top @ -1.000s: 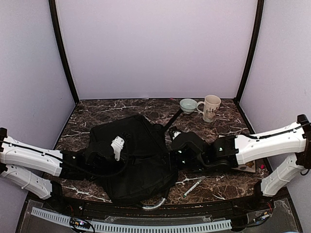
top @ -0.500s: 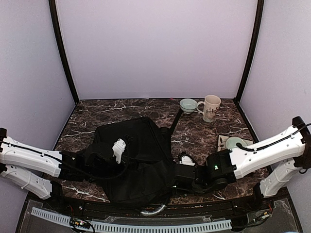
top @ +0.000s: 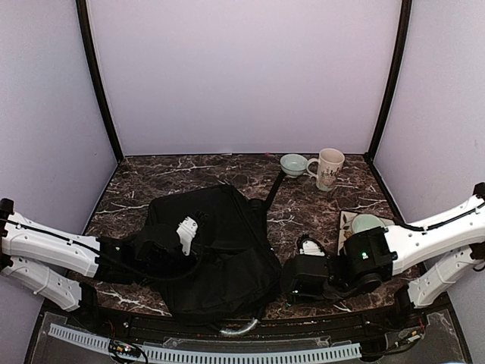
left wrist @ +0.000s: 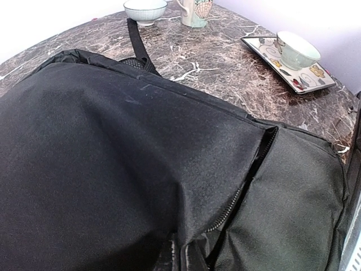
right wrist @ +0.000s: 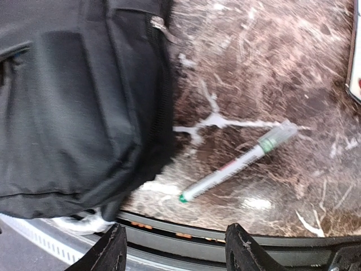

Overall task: Pack the student bag
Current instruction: Pick up the pen from the center of the board.

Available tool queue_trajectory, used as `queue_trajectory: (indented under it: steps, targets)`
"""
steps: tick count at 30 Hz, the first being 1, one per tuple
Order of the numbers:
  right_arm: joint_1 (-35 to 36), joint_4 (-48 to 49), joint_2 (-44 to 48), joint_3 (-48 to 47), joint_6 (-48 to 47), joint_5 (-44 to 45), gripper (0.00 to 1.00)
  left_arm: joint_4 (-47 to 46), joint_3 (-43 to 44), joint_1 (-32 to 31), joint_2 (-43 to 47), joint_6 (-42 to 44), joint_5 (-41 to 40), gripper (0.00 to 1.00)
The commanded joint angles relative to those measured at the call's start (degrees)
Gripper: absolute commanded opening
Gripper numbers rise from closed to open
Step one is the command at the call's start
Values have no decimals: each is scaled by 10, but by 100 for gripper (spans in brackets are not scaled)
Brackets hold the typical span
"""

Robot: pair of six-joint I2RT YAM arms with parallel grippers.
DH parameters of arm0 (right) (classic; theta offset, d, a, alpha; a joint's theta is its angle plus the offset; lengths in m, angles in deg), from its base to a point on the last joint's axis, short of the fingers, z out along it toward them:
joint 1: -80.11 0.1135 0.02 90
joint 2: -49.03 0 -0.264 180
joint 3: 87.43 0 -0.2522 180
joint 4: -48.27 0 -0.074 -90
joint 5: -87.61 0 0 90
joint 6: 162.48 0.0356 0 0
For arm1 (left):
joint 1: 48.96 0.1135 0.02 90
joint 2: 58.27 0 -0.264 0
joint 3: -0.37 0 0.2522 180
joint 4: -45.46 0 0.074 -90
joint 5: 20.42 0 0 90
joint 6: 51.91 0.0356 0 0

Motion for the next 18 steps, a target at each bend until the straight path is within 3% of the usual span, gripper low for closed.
queue_trajectory:
  steps: [1, 6, 9, 18]
  targets:
    - [5, -41, -11, 9, 38, -4, 60, -23, 15, 2, -5, -13, -53, 0]
    - [3, 34, -32, 57, 71, -28, 61, -24, 10, 2, 5, -15, -47, 0]
    - [3, 46, -52, 59, 77, -22, 68, -26, 5, 2, 12, -14, -41, 0]
    - [-13, 91, -116, 58, 43, -39, 75, -28, -7, 2, 34, -15, -47, 0]
